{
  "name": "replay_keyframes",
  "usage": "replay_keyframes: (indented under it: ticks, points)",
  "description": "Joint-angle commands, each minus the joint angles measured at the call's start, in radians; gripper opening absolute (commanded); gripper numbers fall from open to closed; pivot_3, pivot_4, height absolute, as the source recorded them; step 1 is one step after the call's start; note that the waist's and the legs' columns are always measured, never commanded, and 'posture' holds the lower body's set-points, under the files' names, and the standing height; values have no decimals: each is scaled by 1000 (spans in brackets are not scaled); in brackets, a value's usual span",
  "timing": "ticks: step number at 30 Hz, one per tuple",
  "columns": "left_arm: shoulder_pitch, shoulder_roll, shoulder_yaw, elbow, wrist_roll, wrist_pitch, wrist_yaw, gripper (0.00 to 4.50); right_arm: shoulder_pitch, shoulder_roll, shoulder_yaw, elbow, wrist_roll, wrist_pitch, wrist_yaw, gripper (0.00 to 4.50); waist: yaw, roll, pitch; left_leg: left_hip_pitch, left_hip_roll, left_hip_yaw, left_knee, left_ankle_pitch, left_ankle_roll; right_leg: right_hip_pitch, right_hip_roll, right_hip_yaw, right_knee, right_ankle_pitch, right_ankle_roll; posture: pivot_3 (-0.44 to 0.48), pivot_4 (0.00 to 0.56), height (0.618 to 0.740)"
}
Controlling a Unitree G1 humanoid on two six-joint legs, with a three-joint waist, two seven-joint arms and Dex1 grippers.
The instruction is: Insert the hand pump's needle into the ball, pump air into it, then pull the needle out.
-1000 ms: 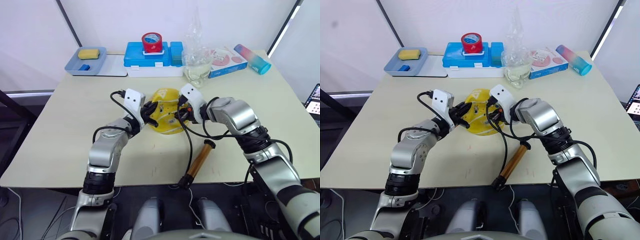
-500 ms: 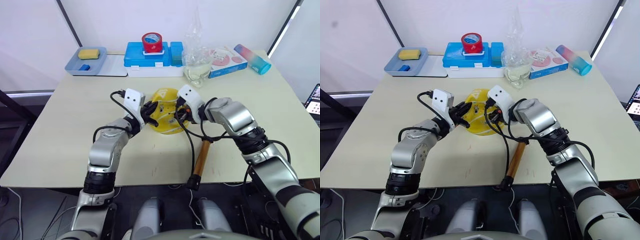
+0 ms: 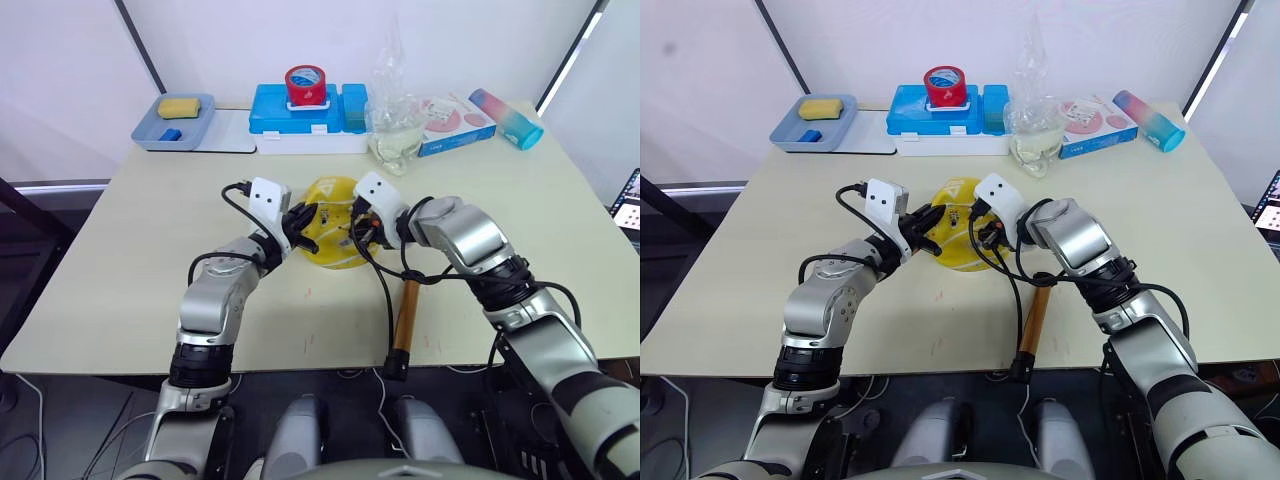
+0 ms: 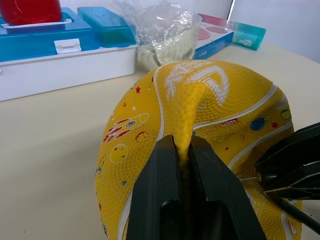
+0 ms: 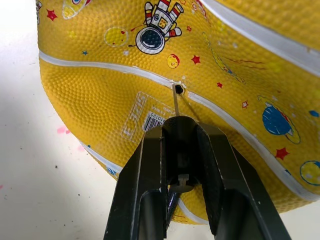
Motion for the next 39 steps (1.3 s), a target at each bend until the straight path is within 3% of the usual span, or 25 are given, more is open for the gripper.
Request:
replay_keyframes:
  ticks: [1,39]
  points:
    - [3,1,-9,5,0,13,7,62,25,-1,-9,4,-12,34,-22,343,0,0,0,0,0,0,0,0,0,0,0,0,0,0,0,0,150,739]
    - [41,6,-49,-15,9,14,-6,62,9,18,-24,25,-8,81,-54,343,-2,0,0,0,1,-1,0,0,0,0,-1,-1,-1,0,0,0,150,739]
